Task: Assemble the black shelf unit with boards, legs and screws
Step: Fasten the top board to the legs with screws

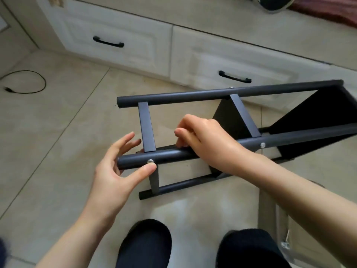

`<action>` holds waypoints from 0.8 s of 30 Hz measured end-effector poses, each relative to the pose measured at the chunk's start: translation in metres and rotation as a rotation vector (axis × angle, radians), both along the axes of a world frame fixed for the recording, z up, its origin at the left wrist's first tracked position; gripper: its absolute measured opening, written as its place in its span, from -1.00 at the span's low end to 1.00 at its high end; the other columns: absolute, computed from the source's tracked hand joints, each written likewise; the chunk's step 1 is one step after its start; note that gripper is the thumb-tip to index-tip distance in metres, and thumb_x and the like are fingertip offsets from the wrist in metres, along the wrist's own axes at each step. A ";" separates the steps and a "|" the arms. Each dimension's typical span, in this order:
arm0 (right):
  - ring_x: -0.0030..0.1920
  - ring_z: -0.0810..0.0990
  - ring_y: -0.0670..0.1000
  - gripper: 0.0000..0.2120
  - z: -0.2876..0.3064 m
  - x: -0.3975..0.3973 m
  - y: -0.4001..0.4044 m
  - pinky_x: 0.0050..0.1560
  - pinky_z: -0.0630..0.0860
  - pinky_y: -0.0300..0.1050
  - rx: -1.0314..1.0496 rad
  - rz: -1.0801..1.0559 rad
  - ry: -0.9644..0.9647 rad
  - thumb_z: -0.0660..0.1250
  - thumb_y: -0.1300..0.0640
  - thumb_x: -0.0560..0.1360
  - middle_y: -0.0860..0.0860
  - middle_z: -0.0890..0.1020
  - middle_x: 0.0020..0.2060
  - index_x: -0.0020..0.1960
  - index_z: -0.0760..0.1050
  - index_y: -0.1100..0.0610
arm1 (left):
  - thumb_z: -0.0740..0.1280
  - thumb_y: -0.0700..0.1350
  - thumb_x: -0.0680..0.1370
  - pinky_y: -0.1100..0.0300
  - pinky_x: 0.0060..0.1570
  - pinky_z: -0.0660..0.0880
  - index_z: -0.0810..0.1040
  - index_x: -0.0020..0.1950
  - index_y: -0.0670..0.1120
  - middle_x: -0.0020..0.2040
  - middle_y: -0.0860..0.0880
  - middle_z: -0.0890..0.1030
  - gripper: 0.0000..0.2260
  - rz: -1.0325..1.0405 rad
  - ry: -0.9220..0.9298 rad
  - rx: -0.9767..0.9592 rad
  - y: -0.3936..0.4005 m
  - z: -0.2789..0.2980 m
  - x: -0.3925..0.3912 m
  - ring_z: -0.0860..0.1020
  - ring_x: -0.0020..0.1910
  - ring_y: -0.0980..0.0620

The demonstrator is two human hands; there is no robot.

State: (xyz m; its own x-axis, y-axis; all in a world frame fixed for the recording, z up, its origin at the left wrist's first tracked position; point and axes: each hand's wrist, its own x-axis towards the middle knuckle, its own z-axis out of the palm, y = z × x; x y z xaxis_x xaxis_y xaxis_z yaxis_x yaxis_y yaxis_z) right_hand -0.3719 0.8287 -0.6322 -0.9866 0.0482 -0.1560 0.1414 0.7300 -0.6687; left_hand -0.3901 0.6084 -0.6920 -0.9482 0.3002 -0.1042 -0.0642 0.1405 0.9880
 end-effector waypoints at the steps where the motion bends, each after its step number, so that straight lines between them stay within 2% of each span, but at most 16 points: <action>1: -0.17 0.62 -0.16 -0.85 -0.002 -0.006 -0.003 -0.02 0.60 -0.02 -0.017 0.013 -0.023 0.19 -0.04 0.65 -0.09 0.66 -0.23 0.03 0.46 0.02 | 0.61 0.17 0.24 0.09 0.35 0.41 0.48 0.32 0.40 0.27 0.32 0.58 -0.32 -0.027 0.032 -0.041 -0.001 0.002 -0.001 0.51 0.32 0.28; 3: -0.21 0.64 -0.16 -0.88 -0.009 -0.012 -0.006 -0.04 0.61 -0.02 -0.010 0.035 -0.050 0.20 -0.03 0.64 -0.06 0.67 -0.28 0.02 0.45 -0.01 | 0.56 0.15 0.29 0.12 0.35 0.37 0.43 0.39 0.40 0.30 0.32 0.56 -0.31 -0.078 0.096 -0.120 -0.003 0.007 -0.003 0.48 0.34 0.32; 5: -0.28 0.65 -0.16 -0.91 -0.014 -0.010 -0.004 -0.10 0.62 -0.07 -0.012 0.060 -0.075 0.22 -0.02 0.63 -0.05 0.69 -0.34 0.00 0.46 -0.03 | 0.53 0.10 0.33 0.13 0.32 0.40 0.38 0.40 0.46 0.35 0.26 0.55 -0.30 -0.150 0.131 -0.197 -0.006 0.011 -0.007 0.53 0.30 0.27; 7: -0.30 0.66 -0.20 -0.90 -0.017 -0.006 -0.003 -0.18 0.61 -0.22 -0.078 0.061 -0.097 0.25 -0.02 0.62 -0.09 0.70 -0.35 -0.03 0.49 -0.03 | 0.52 0.09 0.33 0.01 0.37 0.42 0.35 0.40 0.50 0.48 0.32 0.38 -0.29 -0.264 0.155 -0.265 -0.012 0.015 -0.012 0.50 0.36 0.21; 9: -0.31 0.65 -0.24 -0.88 -0.020 -0.001 -0.003 -0.23 0.59 -0.32 -0.118 0.044 -0.111 0.27 -0.03 0.61 -0.11 0.70 -0.33 -0.05 0.52 -0.03 | 0.54 0.17 0.31 -0.02 0.38 0.41 0.32 0.41 0.50 0.54 0.43 0.16 -0.26 -0.387 0.186 -0.330 -0.020 0.018 -0.016 0.43 0.40 0.26; 12: -0.27 0.62 -0.29 -0.87 -0.025 0.005 -0.009 -0.24 0.55 -0.36 -0.059 0.062 -0.137 0.29 -0.07 0.59 -0.15 0.66 -0.33 -0.11 0.53 -0.07 | 0.41 0.28 0.35 0.29 0.41 0.27 0.24 0.49 0.44 0.58 0.42 0.05 -0.27 -0.477 0.268 -0.396 -0.026 0.019 -0.015 0.27 0.46 0.40; 13: -0.26 0.61 -0.30 -0.87 -0.025 0.005 -0.010 -0.24 0.53 -0.38 -0.051 0.065 -0.140 0.30 -0.07 0.58 -0.16 0.66 -0.34 -0.12 0.52 -0.09 | 0.38 0.28 0.38 0.26 0.43 0.20 0.23 0.52 0.41 0.59 0.39 0.02 -0.28 -0.480 0.296 -0.412 -0.026 0.019 -0.014 0.19 0.51 0.39; 15: -0.25 0.62 -0.29 -0.88 -0.023 0.003 -0.010 -0.21 0.54 -0.38 -0.064 0.076 -0.172 0.34 -0.05 0.56 -0.16 0.67 -0.33 -0.14 0.55 -0.08 | 0.35 0.26 0.42 0.02 0.48 0.14 0.25 0.56 0.31 0.64 0.29 -0.03 -0.30 -0.475 0.397 -0.483 -0.025 0.018 -0.013 0.10 0.58 0.26; 17: -0.22 0.64 -0.24 -0.90 -0.020 -0.002 -0.009 -0.09 0.60 -0.24 -0.081 0.101 -0.241 0.39 -0.02 0.53 -0.13 0.70 -0.28 -0.15 0.60 -0.07 | 0.33 0.21 0.46 -0.20 0.51 0.08 0.27 0.57 0.14 0.66 0.14 0.01 -0.32 -0.482 0.557 -0.559 -0.025 0.017 -0.014 0.05 0.63 0.10; 19: -0.16 0.66 -0.21 -0.92 -0.018 -0.006 -0.007 0.00 0.61 -0.19 -0.102 0.129 -0.326 0.42 -0.02 0.51 -0.12 0.71 -0.22 -0.12 0.66 -0.05 | 0.32 0.17 0.50 -0.27 0.54 0.03 0.29 0.56 0.02 0.65 0.07 0.13 -0.34 -0.498 0.634 -0.574 -0.024 0.015 -0.016 0.03 0.64 0.01; 20: -0.16 0.66 -0.21 -0.93 -0.017 -0.009 -0.006 0.00 0.60 -0.23 -0.117 0.140 -0.365 0.43 -0.01 0.51 -0.12 0.71 -0.21 -0.10 0.67 -0.05 | 0.32 0.16 0.51 -0.26 0.54 0.02 0.29 0.56 -0.01 0.63 0.07 0.18 -0.35 -0.503 0.641 -0.563 -0.023 0.014 -0.017 0.04 0.64 -0.01; 22: -0.22 0.63 -0.29 -0.95 -0.017 -0.016 -0.007 -0.15 0.53 -0.43 -0.166 0.167 -0.415 0.44 0.03 0.50 -0.19 0.70 -0.25 -0.10 0.68 -0.04 | 0.32 0.12 0.52 -0.19 0.56 0.01 0.30 0.56 -0.05 0.62 0.07 0.23 -0.36 -0.504 0.641 -0.540 -0.023 0.010 -0.016 0.07 0.64 -0.03; 24: -0.30 0.60 -0.31 -0.96 -0.019 -0.024 -0.009 -0.25 0.47 -0.50 -0.248 0.189 -0.460 0.45 0.09 0.51 -0.23 0.69 -0.30 -0.10 0.66 -0.03 | 0.33 0.11 0.52 -0.13 0.57 -0.01 0.31 0.56 -0.07 0.61 0.07 0.24 -0.36 -0.499 0.645 -0.522 -0.022 0.007 -0.017 0.08 0.64 -0.03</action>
